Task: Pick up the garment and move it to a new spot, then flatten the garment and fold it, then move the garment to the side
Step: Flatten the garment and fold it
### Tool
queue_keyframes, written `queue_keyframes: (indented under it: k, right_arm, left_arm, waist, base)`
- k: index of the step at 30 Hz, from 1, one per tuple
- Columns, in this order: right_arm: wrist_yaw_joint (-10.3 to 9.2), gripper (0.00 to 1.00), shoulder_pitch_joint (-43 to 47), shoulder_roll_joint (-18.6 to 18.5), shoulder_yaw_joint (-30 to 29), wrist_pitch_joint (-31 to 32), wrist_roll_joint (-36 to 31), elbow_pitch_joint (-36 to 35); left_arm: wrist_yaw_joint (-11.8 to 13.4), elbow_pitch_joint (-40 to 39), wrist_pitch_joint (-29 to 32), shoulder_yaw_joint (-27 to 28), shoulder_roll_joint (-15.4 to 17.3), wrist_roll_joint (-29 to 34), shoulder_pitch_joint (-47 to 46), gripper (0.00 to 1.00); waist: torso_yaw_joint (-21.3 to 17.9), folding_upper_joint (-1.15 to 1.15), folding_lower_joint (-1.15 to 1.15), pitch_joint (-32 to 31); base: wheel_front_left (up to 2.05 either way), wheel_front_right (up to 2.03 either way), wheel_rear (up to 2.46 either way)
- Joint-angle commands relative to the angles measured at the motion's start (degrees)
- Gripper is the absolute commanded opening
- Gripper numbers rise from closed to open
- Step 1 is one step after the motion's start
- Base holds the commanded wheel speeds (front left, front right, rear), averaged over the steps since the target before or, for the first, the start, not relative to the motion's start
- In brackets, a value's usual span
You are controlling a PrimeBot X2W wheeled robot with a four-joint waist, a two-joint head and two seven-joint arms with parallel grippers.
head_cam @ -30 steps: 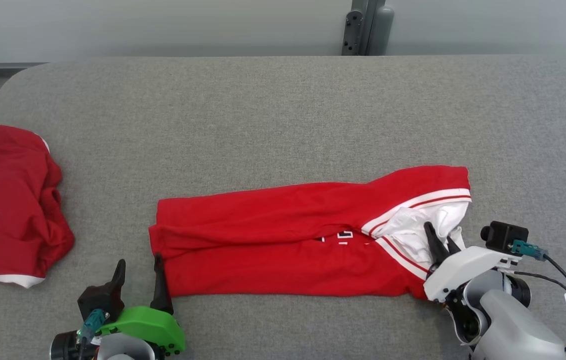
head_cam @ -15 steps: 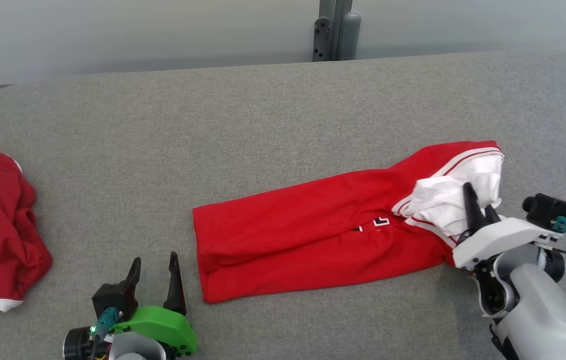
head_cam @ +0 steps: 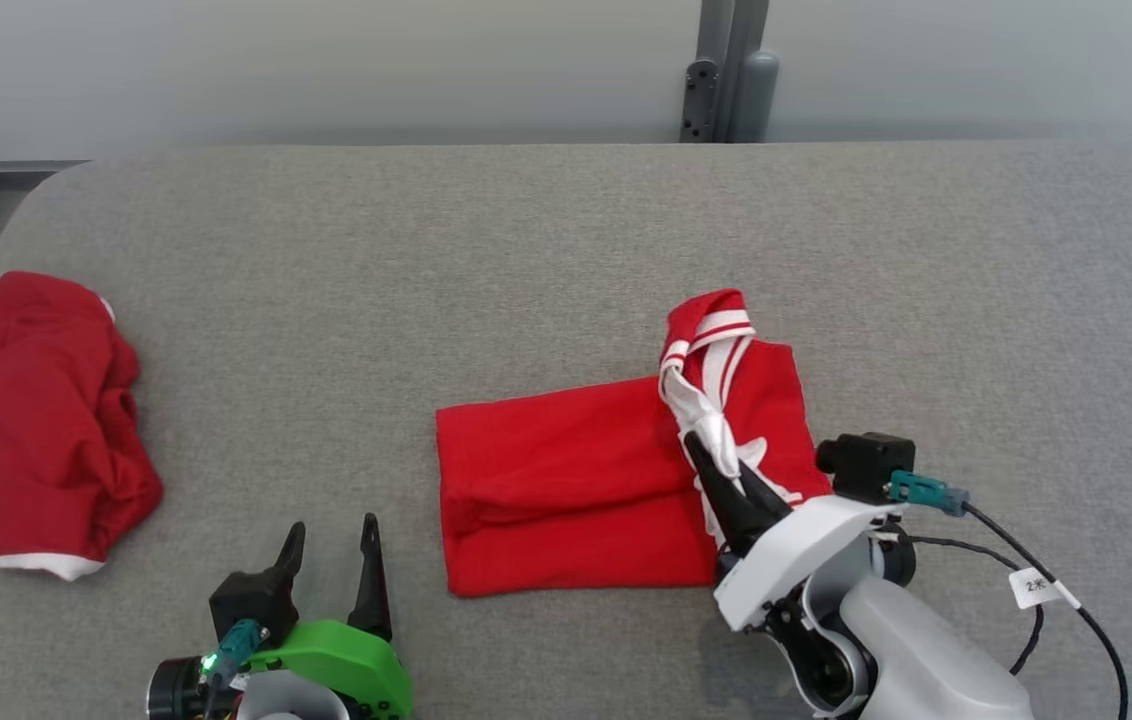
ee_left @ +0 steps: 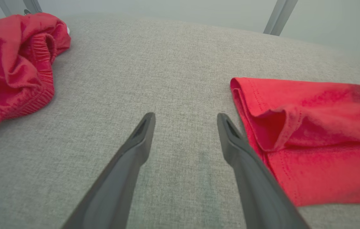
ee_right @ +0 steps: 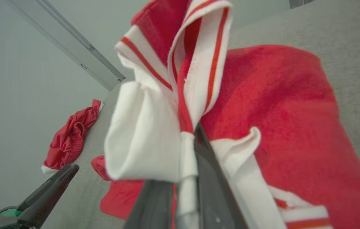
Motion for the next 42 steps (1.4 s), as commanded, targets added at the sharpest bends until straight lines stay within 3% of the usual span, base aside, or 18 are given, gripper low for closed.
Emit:
queue_keyframes:
  k: [1, 14, 16, 17, 21, 24, 35, 42]
  right_arm:
    - [0.0, 0.0, -0.6, 0.2, 1.3, 0.2, 0.6, 0.0]
    - [0.01, 0.0, -6.7, 2.8, 8.4, -1.2, 4.2, 7.4]
    - [0.01, 0.56, -7.7, 3.2, 9.0, -1.4, 4.9, 8.9]
    - [0.01, 1.0, -8.3, 3.3, 9.2, -1.7, 5.2, 9.5]
    - [0.01, 1.0, -10.0, 3.4, 8.8, -2.4, 5.2, 10.4]
    - [0.01, 1.0, -10.8, 3.0, 5.3, -2.6, 2.1, 10.9]
    - [0.01, 1.0, -2.2, 2.4, -20.9, -2.6, -21.1, 5.1]
    - [0.0, 1.0, 3.4, 3.5, -30.5, -2.6, -30.9, 0.8]
  left_arm:
    - [-0.1, 0.0, 0.0, -0.3, 0.2, 0.1, 0.4, 1.0]
    - [-0.3, 0.0, 0.0, -6.7, 0.2, -1.1, -1.0, 1.0]
    - [-0.1, -0.1, 0.0, -7.3, 0.2, -1.4, -1.1, 1.0]
    - [0.1, -0.2, 0.0, -7.5, 0.2, -1.6, -1.2, 1.0]
    - [0.7, -0.5, 0.0, -7.5, 0.2, -1.9, -1.2, 1.0]
    - [1.1, -0.7, 0.0, -7.0, 0.2, -2.0, -1.4, 1.0]
    - [1.7, -2.0, 0.0, -3.7, 0.2, -0.9, -2.4, 1.0]
    - [1.5, -2.5, 0.0, -0.6, 0.2, 0.4, -1.8, 1.0]
  waist:
    - [3.1, 0.0, 0.0, -0.8]
    - [12.9, 0.0, 0.0, -0.6]
    - [13.6, 0.0, 0.0, -0.3]
    - [13.9, 0.0, 0.0, -0.1]
    - [13.4, 0.0, 0.0, 0.2]
    - [12.1, 0.0, 0.0, 0.2]
    - [4.5, 0.0, 0.0, 0.5]
    - [0.7, 0.0, 0.0, 0.1]
  base:
    - [0.0, 0.0, 0.0]
    - [0.0, 0.0, 0.0]
    - [0.0, 0.0, 0.0]
    - [0.0, 0.0, 0.0]
    - [0.0, 0.0, 0.0]
    - [0.0, 0.0, 0.0]
    - [0.0, 0.0, 0.0]
    - [0.0, 0.0, 0.0]
